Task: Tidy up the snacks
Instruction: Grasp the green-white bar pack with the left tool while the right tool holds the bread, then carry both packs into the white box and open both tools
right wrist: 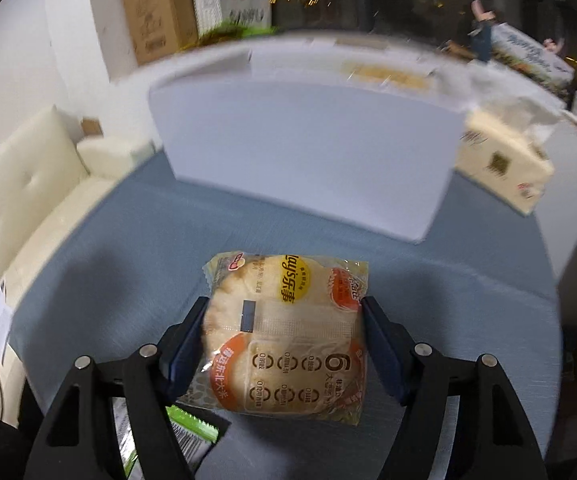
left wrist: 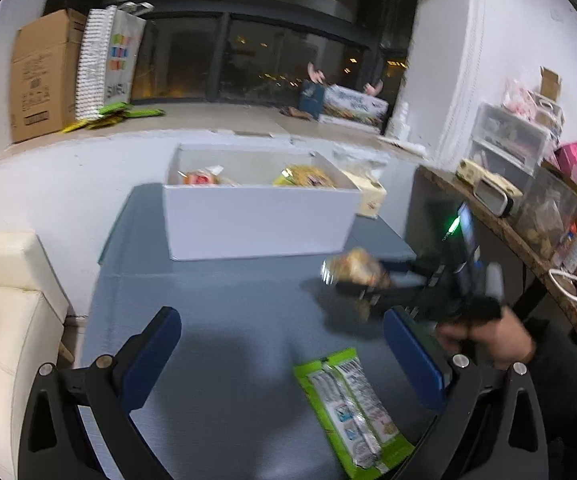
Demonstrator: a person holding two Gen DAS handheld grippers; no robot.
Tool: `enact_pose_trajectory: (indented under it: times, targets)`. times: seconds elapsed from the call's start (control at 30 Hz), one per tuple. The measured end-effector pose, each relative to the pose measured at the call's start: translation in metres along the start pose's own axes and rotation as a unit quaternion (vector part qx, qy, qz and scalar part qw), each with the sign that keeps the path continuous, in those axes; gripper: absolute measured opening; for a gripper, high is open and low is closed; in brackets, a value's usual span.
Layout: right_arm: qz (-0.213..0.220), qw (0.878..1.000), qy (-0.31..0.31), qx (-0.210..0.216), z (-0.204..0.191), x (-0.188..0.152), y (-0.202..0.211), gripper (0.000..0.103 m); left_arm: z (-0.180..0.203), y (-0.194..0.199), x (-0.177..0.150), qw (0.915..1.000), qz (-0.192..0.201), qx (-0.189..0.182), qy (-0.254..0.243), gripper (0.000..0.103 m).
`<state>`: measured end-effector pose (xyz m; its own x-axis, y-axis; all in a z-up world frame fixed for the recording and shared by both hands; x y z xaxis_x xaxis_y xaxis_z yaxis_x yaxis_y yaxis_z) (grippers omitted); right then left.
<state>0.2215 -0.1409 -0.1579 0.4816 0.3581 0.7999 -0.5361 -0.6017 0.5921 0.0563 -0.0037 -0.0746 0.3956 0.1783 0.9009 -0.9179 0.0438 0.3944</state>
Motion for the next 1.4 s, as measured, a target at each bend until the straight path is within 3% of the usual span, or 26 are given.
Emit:
enact_pose_trajectory:
  times: [0.2, 0.37, 0.5, 0.6, 0.7, 0.73, 0.9, 1.1, 1.27, 1.4]
  targets:
    - [0.075, 0.996, -0.029, -0.025, 0.027, 0.021, 0.074, 0.077, 0.047, -0.034, -0.028, 0.9963, -0.071, -0.031, -0.035, 0.103]
    - [0.130, 0.988, -0.055, -0.057, 0.042, 0.030, 0.127, 0.077, 0.073, -0.073, -0.068, 0.9857, -0.159, -0.034, -0.046, 0.103]
    - [0.164, 0.981, -0.068, -0.076, 0.048, 0.028, 0.165, 0.077, 0.080, -0.097, -0.101, 0.9740, -0.220, -0.011, -0.051, 0.102]
    - [0.179, 0.978, -0.070, -0.084, 0.050, 0.023, 0.183, 0.078, 0.077, -0.107, -0.116, 0.9679, -0.244, 0.016, -0.057, 0.101]
    - [0.183, 0.977, -0.078, -0.079, 0.049, 0.017, 0.189, 0.078, 0.083, -0.104, -0.117, 0.9684, -0.235, 0.026, -0.079, 0.093]
    - [0.180, 0.978, -0.078, -0.075, 0.047, 0.014, 0.188, 0.078, 0.084, -0.102, -0.116, 0.9692, -0.229, 0.029, -0.087, 0.082]
    - [0.173, 0.980, -0.076, -0.061, 0.038, 0.005, 0.182, 0.078, 0.076, -0.090, -0.104, 0.9776, -0.200, 0.004, -0.066, 0.064]
    - [0.154, 0.985, -0.062, -0.045, 0.023, -0.002, 0.168, 0.078, 0.064, -0.058, -0.062, 0.9920, -0.113, -0.002, -0.057, 0.063]
    - [0.147, 0.987, -0.051, -0.034, 0.011, 0.003, 0.158, 0.078, 0.038, -0.037, -0.022, 0.9976, -0.052, -0.003, -0.046, 0.063]
    - [0.152, 0.987, -0.055, -0.021, 0.009, 0.019, 0.151, 0.078, 0.004, -0.035, 0.032, 0.9998, -0.001, -0.014, -0.017, 0.063]
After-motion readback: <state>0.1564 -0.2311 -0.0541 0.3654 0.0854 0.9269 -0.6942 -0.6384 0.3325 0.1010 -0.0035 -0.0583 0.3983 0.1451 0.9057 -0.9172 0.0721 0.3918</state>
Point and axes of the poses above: each gripper's, at about its wrist camera, not at the fingertips, and y roughly against the way its jaws point, z to its right, x to its top, the point moved 3 cm from there along -y, roughly the way its jaws point, and after that the axes turned 13 degrees about z, right-handed, at the moved point
